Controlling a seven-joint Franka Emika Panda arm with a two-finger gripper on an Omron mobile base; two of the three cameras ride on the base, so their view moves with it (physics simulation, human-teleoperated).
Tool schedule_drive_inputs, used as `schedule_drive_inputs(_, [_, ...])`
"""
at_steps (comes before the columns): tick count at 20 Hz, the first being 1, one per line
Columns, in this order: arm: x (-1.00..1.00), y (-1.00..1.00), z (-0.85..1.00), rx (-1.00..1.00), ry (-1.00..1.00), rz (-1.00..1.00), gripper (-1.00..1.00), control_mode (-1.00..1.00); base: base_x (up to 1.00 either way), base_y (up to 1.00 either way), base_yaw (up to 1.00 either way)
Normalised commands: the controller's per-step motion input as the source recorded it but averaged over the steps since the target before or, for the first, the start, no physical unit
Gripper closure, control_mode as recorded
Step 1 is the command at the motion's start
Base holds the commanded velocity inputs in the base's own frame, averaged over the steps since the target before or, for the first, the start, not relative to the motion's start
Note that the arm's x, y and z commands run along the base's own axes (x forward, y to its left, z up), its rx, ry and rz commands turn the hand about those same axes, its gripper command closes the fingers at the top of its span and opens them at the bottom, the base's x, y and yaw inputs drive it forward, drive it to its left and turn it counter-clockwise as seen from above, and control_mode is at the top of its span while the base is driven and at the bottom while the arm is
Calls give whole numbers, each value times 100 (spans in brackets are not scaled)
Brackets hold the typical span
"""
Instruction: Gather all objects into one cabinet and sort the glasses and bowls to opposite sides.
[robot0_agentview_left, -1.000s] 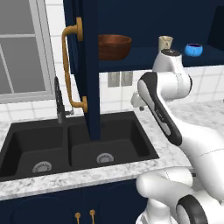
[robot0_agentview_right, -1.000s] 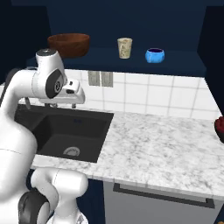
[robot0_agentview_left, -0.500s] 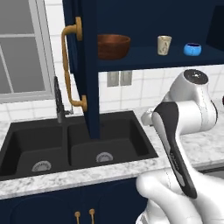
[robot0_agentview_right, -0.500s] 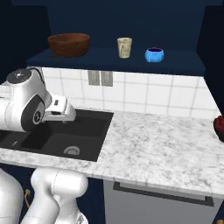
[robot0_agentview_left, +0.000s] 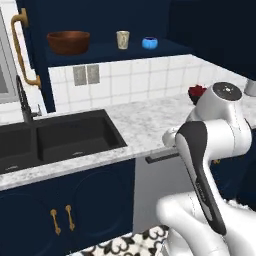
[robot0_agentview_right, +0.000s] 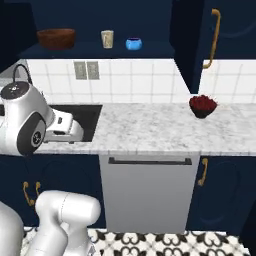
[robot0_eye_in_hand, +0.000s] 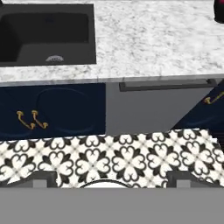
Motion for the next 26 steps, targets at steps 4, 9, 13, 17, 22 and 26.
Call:
schedule_drive_inputs(4, [0,0,0,0,0,0,-100,100,-63,-37,-66])
schedule_drive_inputs(9, [0,0,0,0,0,0,-100,100,-24,-36,-76])
schedule_drive_inputs(13, [0,0,0,0,0,0,-100,100,0,-43,-81])
schedule_drive_inputs(17, [0,0,0,0,0,0,-100,100,0,-38,-82])
schedule_drive_inputs(22, [0,0,0,0,0,0,-100,100,26,-23,-78])
schedule_drive_inputs(26, [0,0,0,0,0,0,-100,100,97,-3,-54])
